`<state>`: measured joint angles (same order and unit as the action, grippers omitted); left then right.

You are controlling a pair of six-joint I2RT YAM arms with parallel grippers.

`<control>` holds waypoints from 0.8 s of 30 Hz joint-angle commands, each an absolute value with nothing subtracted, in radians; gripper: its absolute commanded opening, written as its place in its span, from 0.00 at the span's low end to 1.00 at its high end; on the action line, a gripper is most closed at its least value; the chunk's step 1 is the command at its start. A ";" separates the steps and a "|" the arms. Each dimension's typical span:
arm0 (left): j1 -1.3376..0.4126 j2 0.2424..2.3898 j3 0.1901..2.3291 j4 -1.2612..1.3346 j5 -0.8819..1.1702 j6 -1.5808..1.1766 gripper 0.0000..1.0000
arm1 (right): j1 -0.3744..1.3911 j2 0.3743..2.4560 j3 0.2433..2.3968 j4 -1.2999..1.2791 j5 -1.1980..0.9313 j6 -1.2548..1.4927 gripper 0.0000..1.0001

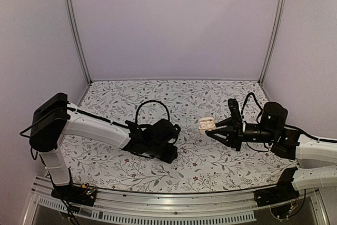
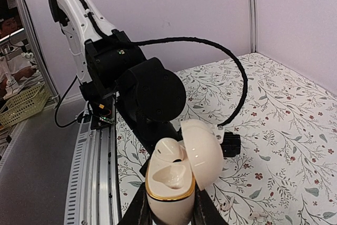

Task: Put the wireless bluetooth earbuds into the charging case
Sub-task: Pick up the right earbud from the center of the board.

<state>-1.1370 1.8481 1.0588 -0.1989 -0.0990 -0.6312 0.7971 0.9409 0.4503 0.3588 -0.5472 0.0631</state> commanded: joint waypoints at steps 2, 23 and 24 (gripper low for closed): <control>-1.147 1.843 1.068 -0.266 -0.209 -0.687 0.31 | 0.792 0.922 0.442 0.362 -0.550 0.058 0.18; -1.116 1.892 1.050 -0.275 -0.231 -0.595 0.28 | 0.792 0.928 0.447 0.362 -0.555 0.058 0.18; -1.113 1.888 1.047 -0.274 -0.239 -0.580 0.26 | 0.792 0.928 0.446 0.362 -0.555 0.057 0.18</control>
